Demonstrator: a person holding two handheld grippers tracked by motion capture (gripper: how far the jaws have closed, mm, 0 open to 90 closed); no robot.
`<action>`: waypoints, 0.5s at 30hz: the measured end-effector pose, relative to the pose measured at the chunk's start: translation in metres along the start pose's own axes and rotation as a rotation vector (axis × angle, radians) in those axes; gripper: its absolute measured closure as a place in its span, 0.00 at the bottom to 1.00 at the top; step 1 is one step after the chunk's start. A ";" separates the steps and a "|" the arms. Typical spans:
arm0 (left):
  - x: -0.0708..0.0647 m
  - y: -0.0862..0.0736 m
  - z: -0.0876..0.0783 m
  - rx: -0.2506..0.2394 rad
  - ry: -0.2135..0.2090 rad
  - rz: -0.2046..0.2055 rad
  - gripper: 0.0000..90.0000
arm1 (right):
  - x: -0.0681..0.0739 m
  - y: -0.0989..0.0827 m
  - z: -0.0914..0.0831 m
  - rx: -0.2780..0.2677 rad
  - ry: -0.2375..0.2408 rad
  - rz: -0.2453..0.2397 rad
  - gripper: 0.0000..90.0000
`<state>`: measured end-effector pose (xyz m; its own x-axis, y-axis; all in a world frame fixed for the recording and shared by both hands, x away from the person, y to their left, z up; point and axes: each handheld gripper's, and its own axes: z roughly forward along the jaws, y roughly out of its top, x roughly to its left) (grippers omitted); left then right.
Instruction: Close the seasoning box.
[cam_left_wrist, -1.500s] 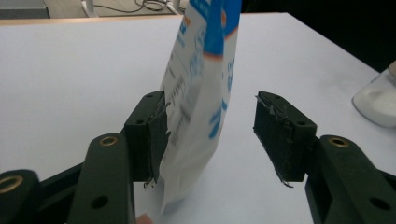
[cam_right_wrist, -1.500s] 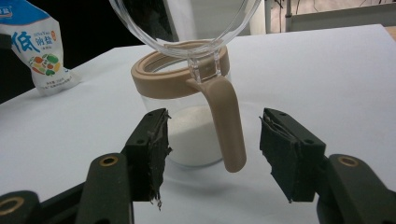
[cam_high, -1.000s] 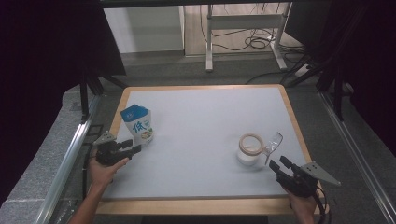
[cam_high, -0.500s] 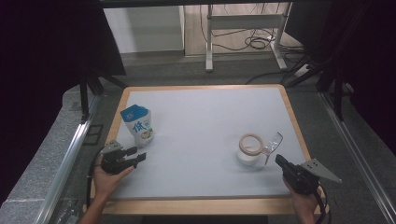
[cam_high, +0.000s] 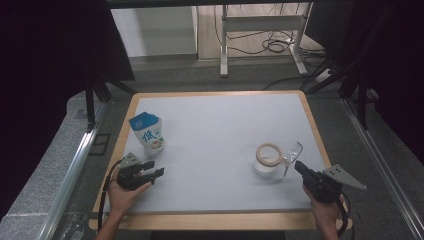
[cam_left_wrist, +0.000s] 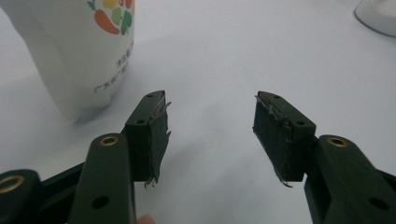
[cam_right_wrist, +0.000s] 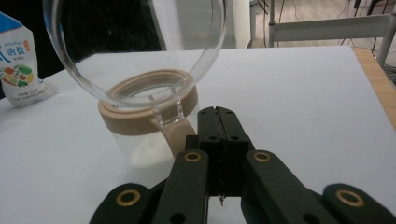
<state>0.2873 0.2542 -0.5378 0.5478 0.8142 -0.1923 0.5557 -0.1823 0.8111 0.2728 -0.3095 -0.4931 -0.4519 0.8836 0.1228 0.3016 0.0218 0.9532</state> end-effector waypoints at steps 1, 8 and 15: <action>-0.001 0.000 0.001 0.001 0.000 0.001 0.50 | 0.000 0.001 0.000 -0.003 0.001 -0.002 1.00; -0.005 -0.002 0.008 0.002 -0.004 0.002 0.50 | 0.002 0.008 0.000 -0.026 -0.006 -0.007 1.00; -0.007 -0.002 0.009 0.011 -0.005 0.010 0.50 | 0.007 0.015 0.001 -0.048 -0.008 -0.011 1.00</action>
<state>0.2878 0.2444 -0.5433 0.5562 0.8098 -0.1867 0.5569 -0.1964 0.8070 0.2750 -0.3022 -0.4785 -0.4477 0.8873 0.1105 0.2557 0.0086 0.9667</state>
